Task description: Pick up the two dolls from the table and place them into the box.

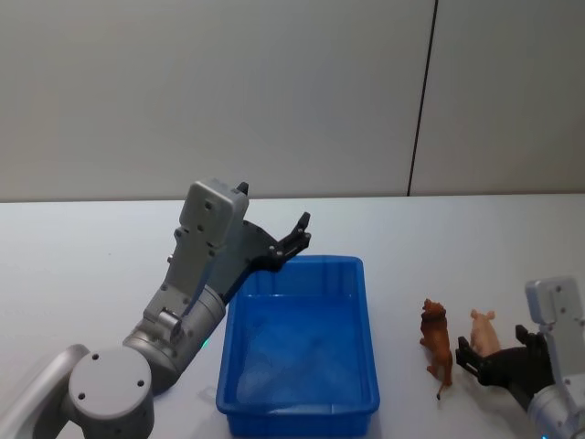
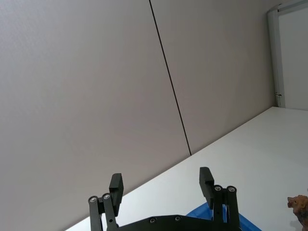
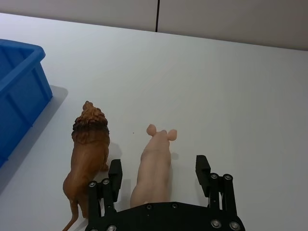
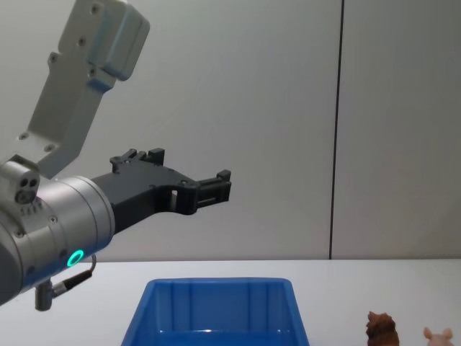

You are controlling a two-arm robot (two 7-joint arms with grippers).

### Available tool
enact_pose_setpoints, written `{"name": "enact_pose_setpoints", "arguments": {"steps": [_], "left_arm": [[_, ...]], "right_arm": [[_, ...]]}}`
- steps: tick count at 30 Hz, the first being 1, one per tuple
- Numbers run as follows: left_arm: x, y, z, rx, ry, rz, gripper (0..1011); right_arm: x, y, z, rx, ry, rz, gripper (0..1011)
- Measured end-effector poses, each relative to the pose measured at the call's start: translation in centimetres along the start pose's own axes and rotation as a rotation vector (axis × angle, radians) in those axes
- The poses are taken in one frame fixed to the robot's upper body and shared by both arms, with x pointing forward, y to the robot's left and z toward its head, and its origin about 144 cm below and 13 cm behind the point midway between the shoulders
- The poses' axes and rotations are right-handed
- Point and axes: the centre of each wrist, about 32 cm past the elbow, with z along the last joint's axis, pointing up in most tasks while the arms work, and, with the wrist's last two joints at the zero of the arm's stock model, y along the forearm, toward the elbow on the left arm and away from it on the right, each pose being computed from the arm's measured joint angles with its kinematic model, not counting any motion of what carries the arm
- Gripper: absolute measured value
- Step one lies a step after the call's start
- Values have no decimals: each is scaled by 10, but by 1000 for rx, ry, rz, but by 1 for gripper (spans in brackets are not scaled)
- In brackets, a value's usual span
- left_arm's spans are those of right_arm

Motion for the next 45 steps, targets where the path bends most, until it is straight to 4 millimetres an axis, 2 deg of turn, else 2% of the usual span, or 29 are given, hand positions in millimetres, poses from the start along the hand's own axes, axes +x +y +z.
{"name": "enact_pose_setpoints", "arguments": {"steps": [4,12,13,16,21,32,45], "left_arm": [[0,0,0,0,0,0,1001],[0,0,0,0,0,0,1001],[0,0,0,0,0,0,1001],[0,0,0,0,0,0,1001],[0,0,0,0,0,0,1001],[0,0,0,0,0,0,1001],[0,0,0,0,0,0,1001]], "right_arm": [[-1,2,-2,-8,1,2,903],[-1,5,-4,-32,4,4,662],[-1,5,-4,-35,5,4,598],[-1,5,-5,-40,6,3,539],[-1,5,-5,-42,8,2,381],[-1,1,-1,7,-5,-4,378],[-1,-9,14,154,-49,21,376]]}}
